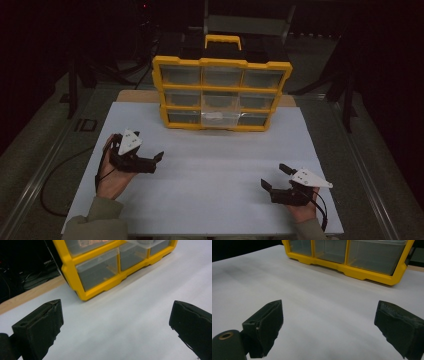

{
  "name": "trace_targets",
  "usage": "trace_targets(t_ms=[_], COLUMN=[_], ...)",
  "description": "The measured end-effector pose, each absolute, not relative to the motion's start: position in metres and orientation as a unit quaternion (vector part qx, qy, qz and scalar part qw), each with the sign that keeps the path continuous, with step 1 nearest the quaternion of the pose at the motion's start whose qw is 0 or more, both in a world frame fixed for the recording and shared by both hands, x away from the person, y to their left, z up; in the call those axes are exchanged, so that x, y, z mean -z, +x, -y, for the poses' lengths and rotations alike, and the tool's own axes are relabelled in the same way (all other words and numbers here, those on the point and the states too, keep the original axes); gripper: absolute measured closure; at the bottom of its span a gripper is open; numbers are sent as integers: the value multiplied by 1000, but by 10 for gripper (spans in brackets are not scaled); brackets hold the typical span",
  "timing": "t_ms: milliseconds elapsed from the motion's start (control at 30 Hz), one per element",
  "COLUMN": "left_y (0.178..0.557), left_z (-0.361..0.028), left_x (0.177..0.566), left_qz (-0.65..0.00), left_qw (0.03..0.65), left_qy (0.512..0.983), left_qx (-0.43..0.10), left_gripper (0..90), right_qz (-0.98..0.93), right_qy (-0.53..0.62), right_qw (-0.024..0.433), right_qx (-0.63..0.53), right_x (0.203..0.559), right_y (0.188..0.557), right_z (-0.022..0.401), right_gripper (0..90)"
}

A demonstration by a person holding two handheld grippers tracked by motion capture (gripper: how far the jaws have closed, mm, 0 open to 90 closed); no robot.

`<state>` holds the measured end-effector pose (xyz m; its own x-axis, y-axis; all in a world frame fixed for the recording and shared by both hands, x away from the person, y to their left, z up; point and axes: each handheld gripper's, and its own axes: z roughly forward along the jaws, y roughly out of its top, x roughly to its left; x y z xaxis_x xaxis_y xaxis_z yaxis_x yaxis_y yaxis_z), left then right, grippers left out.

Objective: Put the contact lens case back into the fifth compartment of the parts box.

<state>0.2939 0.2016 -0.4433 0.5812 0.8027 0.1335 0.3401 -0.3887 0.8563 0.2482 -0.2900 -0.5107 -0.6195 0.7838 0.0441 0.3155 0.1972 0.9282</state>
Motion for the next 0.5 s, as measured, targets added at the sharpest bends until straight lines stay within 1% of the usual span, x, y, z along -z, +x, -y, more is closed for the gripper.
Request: trace_targets(t_ms=[267,500], left_y=[264,248], left_z=[-223,-239], left_x=[473,479], left_qz=[-370,-385], left_qw=[458,497], left_qy=[756,713], left_qx=[-284,-312], left_gripper=[0,0], right_qz=[-739,-740], right_qy=[370,364], right_qw=[229,230], right_qx=[-514,-516], right_x=[511,510], right_y=[248,246], right_z=[289,288], right_gripper=[87,87])
